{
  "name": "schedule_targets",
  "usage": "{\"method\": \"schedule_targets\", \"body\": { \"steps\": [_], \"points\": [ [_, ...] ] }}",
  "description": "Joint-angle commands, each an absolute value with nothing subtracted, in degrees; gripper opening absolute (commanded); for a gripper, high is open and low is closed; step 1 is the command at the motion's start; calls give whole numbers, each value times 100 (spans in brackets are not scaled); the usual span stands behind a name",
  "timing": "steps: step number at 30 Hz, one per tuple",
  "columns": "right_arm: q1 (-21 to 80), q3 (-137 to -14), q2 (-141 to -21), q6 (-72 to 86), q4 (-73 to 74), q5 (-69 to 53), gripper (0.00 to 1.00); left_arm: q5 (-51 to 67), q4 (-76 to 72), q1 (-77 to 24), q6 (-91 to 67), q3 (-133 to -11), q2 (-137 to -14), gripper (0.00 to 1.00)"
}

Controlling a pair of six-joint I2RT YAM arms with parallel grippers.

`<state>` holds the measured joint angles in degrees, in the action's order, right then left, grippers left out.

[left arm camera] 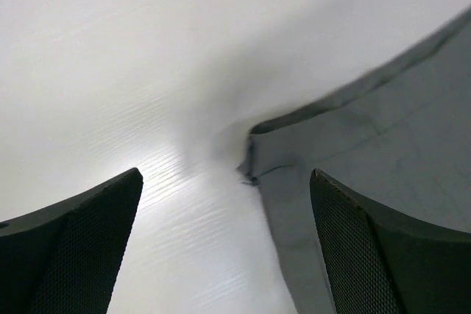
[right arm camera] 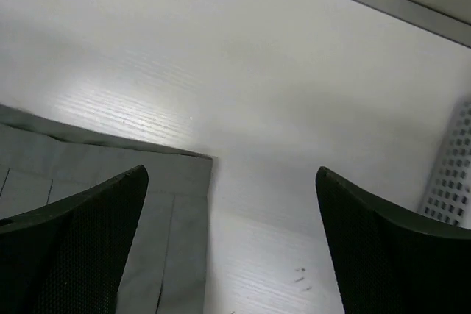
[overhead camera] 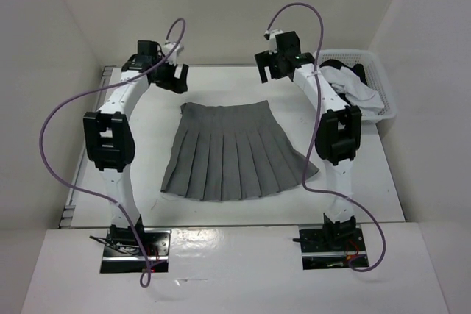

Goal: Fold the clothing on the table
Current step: Flatten the skirt out, then fold the skirt

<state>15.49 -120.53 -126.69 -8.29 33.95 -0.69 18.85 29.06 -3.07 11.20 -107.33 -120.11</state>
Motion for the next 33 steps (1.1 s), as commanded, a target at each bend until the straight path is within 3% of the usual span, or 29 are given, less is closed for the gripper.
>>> {"method": "schedule_targets", "body": {
  "steps": [1,8,14,20,25,33],
  "points": [
    [1521,-11875,-11422,-466,2944,949,99,994,2733,26,467,-10864,-10936,100],
    [1573,-10628,-9477,-816,3453,344,99,984,3154,334,404,-9058,-8459,100],
    [1573,-7837,-8062,-686,3244,71,99,1519,3445,387,649,-7209,-7253,100],
    [1573,-6673,-7761,-608,3156,-193,99,1923,3813,1062,984,-6084,-5987,100],
    [1573,-6557,-7822,-475,2760,-536,99,2417,4148,1923,993,-5871,-5626,100],
    [1573,-6426,-8175,-500,2698,86,99,2794,3729,2347,1002,-5846,-5967,100]
  ]
}}
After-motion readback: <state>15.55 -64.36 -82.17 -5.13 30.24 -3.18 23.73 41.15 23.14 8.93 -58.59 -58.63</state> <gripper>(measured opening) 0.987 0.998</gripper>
